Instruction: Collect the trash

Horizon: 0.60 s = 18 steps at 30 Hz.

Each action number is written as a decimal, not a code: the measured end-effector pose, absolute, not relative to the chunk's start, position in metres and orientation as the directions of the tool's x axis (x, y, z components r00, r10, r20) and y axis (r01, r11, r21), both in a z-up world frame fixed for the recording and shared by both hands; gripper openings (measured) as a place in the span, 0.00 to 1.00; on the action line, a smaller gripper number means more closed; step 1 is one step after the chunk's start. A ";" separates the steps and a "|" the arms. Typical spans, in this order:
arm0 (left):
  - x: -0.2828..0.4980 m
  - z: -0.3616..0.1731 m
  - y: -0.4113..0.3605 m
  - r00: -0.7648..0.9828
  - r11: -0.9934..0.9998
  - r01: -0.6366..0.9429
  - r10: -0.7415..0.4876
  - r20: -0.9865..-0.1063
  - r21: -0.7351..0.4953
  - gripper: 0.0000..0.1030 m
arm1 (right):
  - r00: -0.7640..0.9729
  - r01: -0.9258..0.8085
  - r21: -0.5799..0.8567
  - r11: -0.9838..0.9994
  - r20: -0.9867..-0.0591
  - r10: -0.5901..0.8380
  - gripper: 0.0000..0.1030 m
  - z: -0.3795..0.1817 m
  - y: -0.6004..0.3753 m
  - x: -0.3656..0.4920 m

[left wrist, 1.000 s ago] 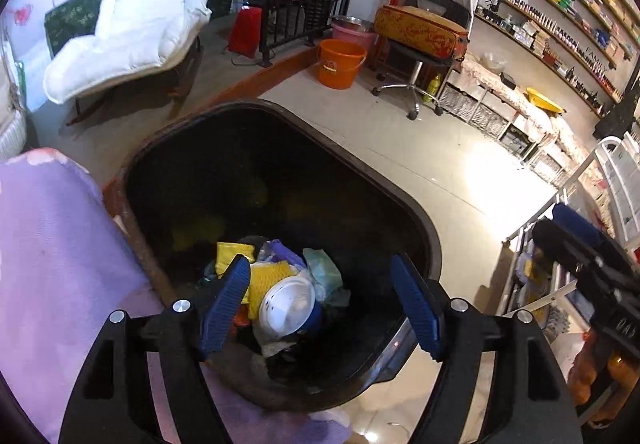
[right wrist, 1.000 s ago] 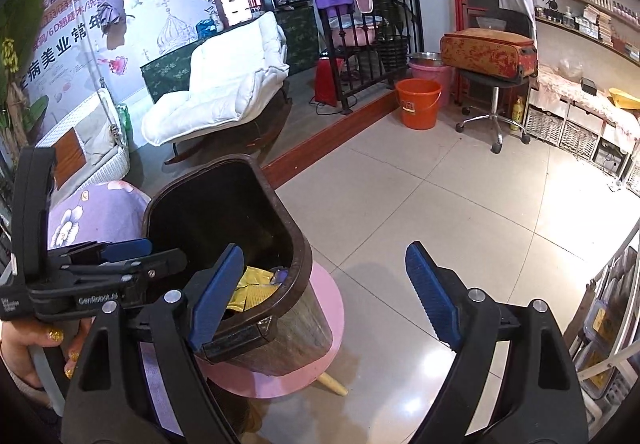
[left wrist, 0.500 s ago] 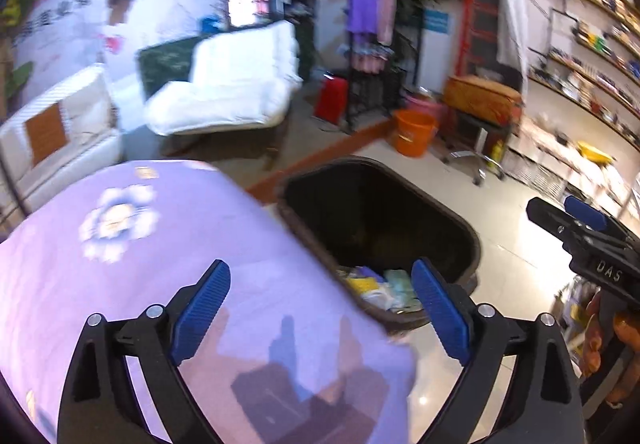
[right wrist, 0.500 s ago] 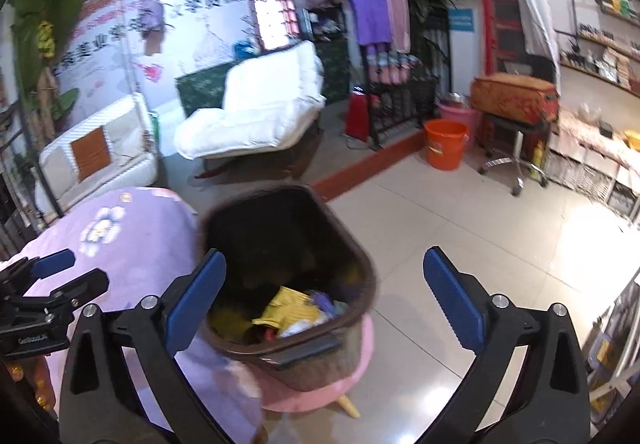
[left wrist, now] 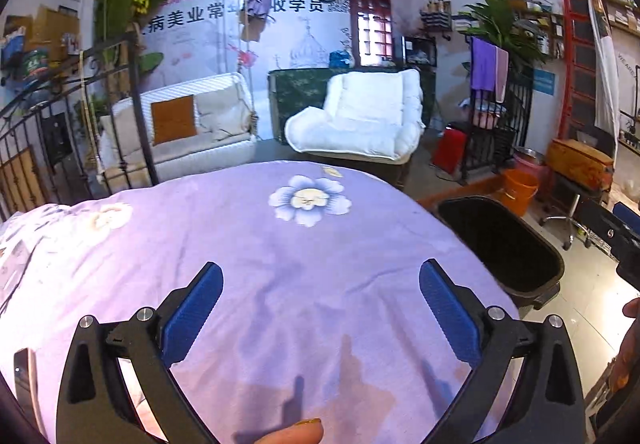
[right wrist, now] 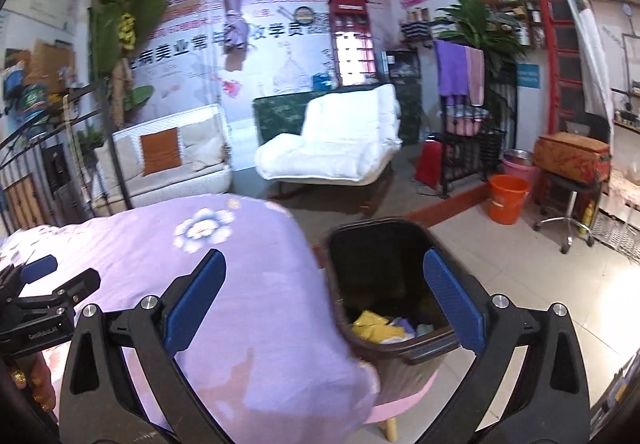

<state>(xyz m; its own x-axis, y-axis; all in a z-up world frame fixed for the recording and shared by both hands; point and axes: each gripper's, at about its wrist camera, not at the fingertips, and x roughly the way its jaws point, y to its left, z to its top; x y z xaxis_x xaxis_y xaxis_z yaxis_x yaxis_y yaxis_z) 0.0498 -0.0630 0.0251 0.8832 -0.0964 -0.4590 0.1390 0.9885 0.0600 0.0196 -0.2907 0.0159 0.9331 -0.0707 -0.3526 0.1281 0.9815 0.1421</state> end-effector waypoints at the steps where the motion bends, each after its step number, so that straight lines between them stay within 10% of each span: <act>1: 0.045 0.025 -0.057 0.888 0.989 0.128 -0.084 -0.452 0.068 0.95 | 0.933 0.117 0.146 0.982 -0.354 -0.059 0.95 0.015 -0.285 0.018; 18: 0.025 0.025 -0.027 0.909 0.993 0.104 -0.073 -0.410 0.055 0.95 | 0.946 0.047 0.129 0.991 -0.324 -0.002 0.95 0.016 -0.243 -0.010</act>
